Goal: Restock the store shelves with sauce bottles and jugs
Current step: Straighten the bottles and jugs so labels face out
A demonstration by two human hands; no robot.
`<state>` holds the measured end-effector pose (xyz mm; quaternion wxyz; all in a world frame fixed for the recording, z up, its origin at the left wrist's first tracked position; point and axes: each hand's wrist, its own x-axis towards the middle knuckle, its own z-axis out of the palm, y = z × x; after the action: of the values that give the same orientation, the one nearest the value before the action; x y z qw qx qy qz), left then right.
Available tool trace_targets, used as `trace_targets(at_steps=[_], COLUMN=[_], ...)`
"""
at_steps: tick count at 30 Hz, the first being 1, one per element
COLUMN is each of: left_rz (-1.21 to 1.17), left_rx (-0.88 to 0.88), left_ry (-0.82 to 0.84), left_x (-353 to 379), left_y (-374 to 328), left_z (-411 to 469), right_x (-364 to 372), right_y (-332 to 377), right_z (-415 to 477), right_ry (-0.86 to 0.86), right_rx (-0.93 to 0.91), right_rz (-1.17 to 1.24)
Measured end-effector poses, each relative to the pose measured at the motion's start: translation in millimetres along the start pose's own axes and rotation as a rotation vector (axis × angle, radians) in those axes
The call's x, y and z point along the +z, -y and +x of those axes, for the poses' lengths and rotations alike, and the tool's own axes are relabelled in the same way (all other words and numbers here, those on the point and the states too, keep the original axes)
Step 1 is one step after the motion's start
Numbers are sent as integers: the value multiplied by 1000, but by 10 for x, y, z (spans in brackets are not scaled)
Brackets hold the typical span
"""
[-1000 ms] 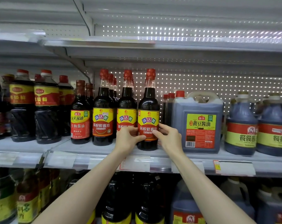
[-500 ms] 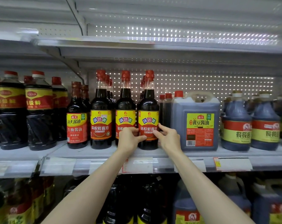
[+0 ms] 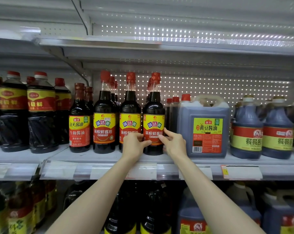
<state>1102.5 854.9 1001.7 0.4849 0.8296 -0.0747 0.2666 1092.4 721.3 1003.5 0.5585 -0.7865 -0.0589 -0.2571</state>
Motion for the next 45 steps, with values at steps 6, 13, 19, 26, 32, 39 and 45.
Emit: trace_targets(at_steps=[6, 13, 19, 26, 32, 39, 45], left_rz=[11, 33, 44, 52, 51, 118, 134], left_rx=[-11, -18, -20, -5, 14, 61, 129], left_ry=[-22, -32, -36, -38, -36, -47, -137], left_x=[21, 51, 73, 92, 79, 15, 67], left_y=[-30, -26, -17, -1, -8, -56, -244], left_z=[-12, -7, 12, 30, 6, -57, -194], right_x=[-14, -1, 20, 54, 56, -91, -388], right_y=[-3, 0, -14, -46, -40, 17, -2], right_z=[12, 32, 42, 98, 85, -58, -165], right_ry=[27, 25, 20, 16, 16, 30, 1], right_rx=[6, 22, 29, 39, 33, -20, -82], right_rz=[30, 41, 32, 11, 10, 101, 124])
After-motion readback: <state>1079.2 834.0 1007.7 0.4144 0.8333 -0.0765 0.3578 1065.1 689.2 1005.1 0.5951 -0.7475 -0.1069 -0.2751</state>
